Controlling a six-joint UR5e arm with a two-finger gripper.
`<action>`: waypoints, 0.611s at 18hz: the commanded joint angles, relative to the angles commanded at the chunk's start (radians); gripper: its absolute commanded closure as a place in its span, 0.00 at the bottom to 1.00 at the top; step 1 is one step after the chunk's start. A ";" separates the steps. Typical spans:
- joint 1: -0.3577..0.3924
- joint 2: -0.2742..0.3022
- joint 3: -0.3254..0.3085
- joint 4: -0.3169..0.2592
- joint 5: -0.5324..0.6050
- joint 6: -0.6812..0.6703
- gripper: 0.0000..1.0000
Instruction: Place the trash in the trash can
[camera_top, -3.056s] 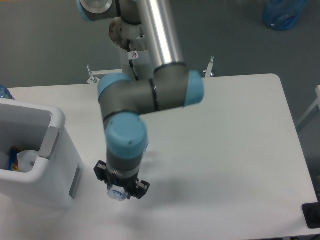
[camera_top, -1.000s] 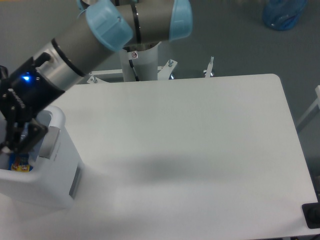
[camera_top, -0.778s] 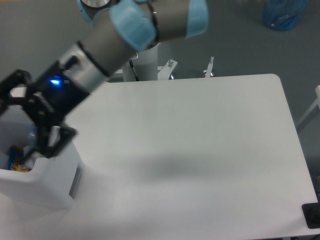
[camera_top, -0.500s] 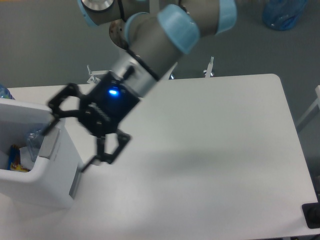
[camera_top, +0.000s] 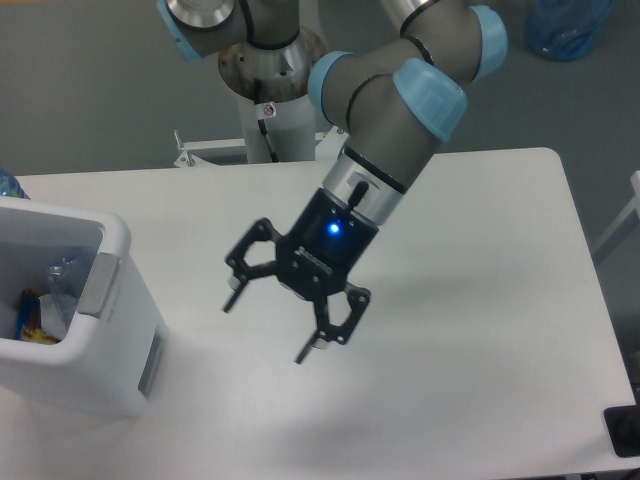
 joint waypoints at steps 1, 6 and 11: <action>-0.002 -0.003 0.002 0.000 0.046 0.012 0.00; -0.006 -0.032 0.001 -0.009 0.292 0.156 0.00; -0.035 -0.101 0.072 -0.041 0.488 0.164 0.00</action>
